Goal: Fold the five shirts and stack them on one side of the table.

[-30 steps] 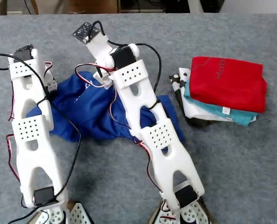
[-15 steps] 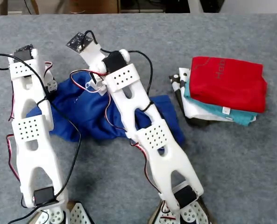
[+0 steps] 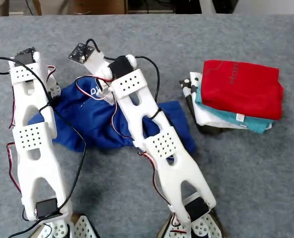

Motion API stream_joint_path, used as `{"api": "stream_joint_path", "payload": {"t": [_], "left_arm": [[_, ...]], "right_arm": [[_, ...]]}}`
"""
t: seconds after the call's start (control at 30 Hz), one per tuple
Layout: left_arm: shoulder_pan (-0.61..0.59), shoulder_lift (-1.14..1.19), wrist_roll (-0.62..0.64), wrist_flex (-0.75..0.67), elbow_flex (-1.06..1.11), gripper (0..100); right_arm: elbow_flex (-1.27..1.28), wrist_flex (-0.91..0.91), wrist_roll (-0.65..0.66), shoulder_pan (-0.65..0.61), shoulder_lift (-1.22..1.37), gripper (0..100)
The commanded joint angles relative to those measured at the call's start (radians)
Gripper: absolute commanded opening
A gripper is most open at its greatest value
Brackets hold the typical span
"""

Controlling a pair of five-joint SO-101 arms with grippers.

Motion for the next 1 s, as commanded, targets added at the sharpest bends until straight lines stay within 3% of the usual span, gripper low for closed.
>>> {"api": "stream_joint_path", "payload": {"t": [0.0,0.37,0.6,0.8,0.97], "left_arm": [[-0.052,0.004,-0.012,0.011,-0.011,2],[-0.057,0.005,-0.012,0.011,-0.011,2],[-0.081,0.002,-0.068,0.011,0.017,2],[-0.279,-0.088,-0.213,0.012,0.121,2],[-0.454,-0.315,-0.368,0.012,0.222,2]], "right_arm": [[-0.064,0.032,0.008,-0.01,-0.081,0.2],[-0.084,0.035,-0.037,-0.002,-0.414,0.1],[-0.085,-0.018,-0.15,0.174,-0.714,0.1],[-0.084,-0.126,-0.333,0.415,-0.855,0.1],[-0.082,-0.124,-0.351,0.409,-0.897,0.1]]}}
